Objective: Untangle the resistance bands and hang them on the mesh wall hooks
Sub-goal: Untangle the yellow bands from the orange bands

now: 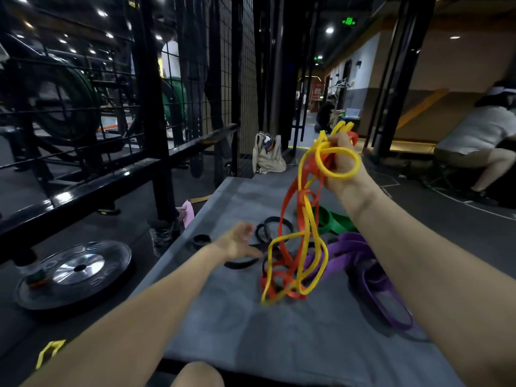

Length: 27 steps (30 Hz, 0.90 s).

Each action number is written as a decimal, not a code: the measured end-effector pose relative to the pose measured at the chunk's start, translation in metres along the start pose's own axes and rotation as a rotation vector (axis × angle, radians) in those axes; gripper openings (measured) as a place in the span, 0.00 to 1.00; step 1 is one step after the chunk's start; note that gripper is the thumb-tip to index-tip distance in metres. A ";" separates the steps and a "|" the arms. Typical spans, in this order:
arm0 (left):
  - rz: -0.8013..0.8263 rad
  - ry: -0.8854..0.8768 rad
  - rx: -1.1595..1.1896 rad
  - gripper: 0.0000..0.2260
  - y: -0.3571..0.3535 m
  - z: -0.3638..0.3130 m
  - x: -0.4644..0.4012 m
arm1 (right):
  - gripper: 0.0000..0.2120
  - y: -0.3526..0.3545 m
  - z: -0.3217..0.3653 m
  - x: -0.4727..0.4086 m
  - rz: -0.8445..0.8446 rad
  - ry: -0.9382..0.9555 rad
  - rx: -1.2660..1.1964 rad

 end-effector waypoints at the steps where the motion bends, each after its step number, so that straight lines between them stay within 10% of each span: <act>1: 0.083 -0.061 0.041 0.37 -0.012 -0.008 0.000 | 0.14 -0.001 0.000 0.004 0.037 -0.007 -0.010; 3: 0.233 -0.155 0.058 0.40 -0.036 -0.021 -0.003 | 0.14 -0.006 0.005 0.013 0.073 -0.019 -0.039; 8: 0.275 -0.257 0.358 0.06 -0.078 -0.026 -0.011 | 0.13 -0.014 0.036 0.031 0.098 0.047 0.008; 16: -0.093 -0.396 1.102 0.12 0.046 -0.113 -0.005 | 0.06 0.048 0.036 0.030 -0.209 0.020 0.233; 27: -0.115 -0.421 1.242 0.10 0.067 -0.145 0.013 | 0.10 0.029 0.025 0.030 -0.100 0.113 0.578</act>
Point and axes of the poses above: each hand's wrist, its own x-axis away from the middle knuckle, its own y-axis out of the back of the hand, z = x × y, the point moved 3 cm from there along -x, towards the middle knuckle, and after that the axes turned 10 degrees about z, right-handed, at the moved point
